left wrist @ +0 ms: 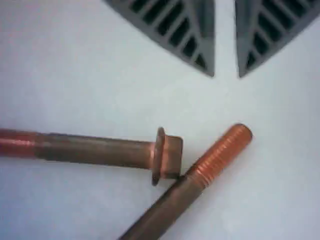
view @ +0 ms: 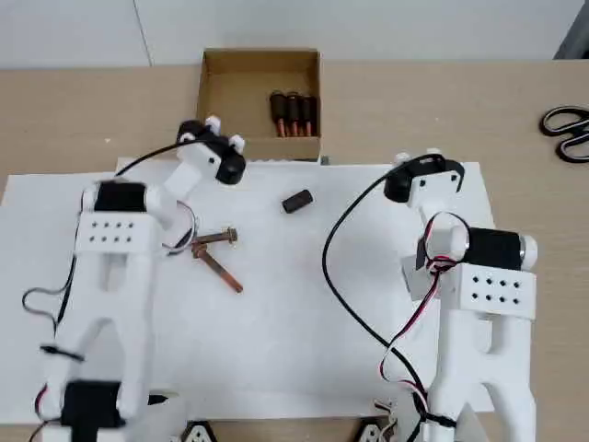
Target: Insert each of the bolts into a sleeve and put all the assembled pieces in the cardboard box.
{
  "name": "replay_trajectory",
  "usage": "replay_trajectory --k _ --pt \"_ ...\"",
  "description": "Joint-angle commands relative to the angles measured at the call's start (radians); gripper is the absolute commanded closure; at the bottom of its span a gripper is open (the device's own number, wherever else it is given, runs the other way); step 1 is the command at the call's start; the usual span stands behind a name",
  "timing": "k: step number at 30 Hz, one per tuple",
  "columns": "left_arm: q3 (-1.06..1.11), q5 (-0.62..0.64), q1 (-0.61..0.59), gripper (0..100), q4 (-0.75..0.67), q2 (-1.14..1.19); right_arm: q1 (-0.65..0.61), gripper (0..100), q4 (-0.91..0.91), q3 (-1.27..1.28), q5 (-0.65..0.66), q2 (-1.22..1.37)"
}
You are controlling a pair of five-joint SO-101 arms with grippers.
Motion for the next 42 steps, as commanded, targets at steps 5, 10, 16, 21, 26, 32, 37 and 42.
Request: replay_trajectory --k 5,10,16,21,26,32,37,42 --pt "-0.295 -0.075 0.003 88 0.008 0.285 0.05 99.1 -0.025 0.006 -0.006 -0.03" --pt "-0.421 -0.157 0.02 88 0.063 0.45 0.05 99.1 -0.033 0.018 -0.006 -0.03" --pt "-0.536 -0.262 0.031 88 0.192 0.563 0.05 99.1 -0.033 0.035 -0.009 -0.03" --pt "-0.587 -0.327 0.043 88 0.259 0.577 0.051 99.3 -0.033 0.044 -0.012 -0.03" --pt "-0.587 -0.347 0.077 88 0.278 0.578 0.051 99.4 -0.033 0.044 -0.012 -0.03" --pt "-0.585 -0.347 0.107 88 0.273 0.582 0.051 99.4 -0.033 0.044 -0.012 -0.03" --pt "-0.587 -0.347 0.101 88 0.213 0.657 0.051 99.4 -0.031 0.044 -0.012 -0.03" --pt "-0.601 -0.364 0.101 88 0.183 0.73 0.051 99.4 -0.024 0.044 -0.012 -0.03"
